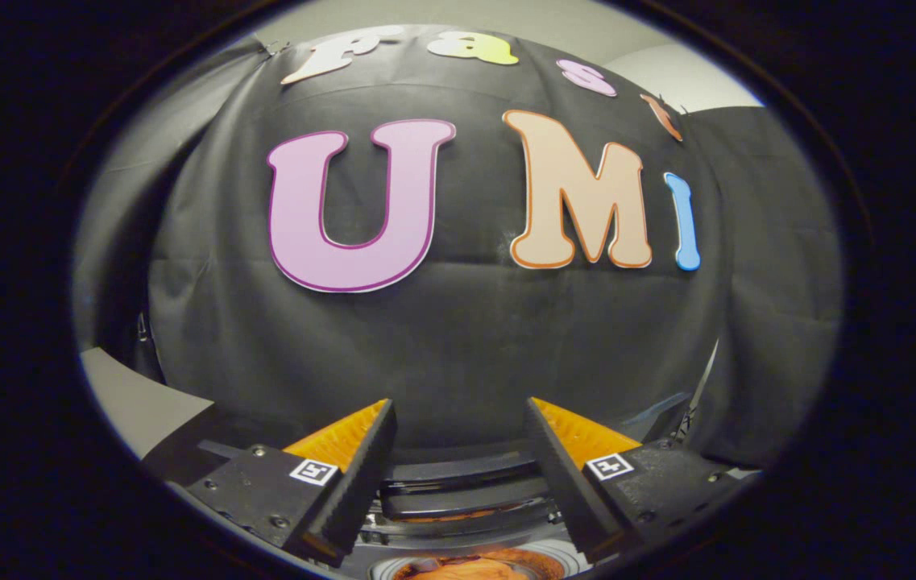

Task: Put the clothes into the washing machine and then close the washing machine lid.

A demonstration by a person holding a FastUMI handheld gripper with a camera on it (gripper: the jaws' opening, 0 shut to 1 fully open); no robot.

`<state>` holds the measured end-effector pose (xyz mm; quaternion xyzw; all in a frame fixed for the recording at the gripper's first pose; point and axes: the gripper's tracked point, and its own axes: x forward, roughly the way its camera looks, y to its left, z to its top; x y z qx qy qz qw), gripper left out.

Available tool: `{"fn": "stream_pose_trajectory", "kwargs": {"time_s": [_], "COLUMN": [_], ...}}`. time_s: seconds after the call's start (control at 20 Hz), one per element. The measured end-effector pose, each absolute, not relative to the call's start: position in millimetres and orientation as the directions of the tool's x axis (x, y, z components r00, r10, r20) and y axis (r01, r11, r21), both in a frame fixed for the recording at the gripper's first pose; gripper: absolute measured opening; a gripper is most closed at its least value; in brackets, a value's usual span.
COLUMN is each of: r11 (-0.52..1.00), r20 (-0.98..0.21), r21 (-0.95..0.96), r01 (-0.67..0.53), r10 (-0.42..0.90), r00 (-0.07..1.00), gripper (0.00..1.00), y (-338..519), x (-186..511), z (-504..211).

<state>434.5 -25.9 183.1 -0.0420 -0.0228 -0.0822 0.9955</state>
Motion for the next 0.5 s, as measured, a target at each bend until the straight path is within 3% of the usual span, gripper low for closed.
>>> {"fn": "stream_pose_trajectory", "kwargs": {"time_s": [0.5], "r11": [0.988], "r20": [0.093], "r21": [-0.077], "r01": [0.135], "r10": [-0.128], "r00": [0.987], "gripper": [0.96], "y": [-26], "x": [408], "z": [179]}}
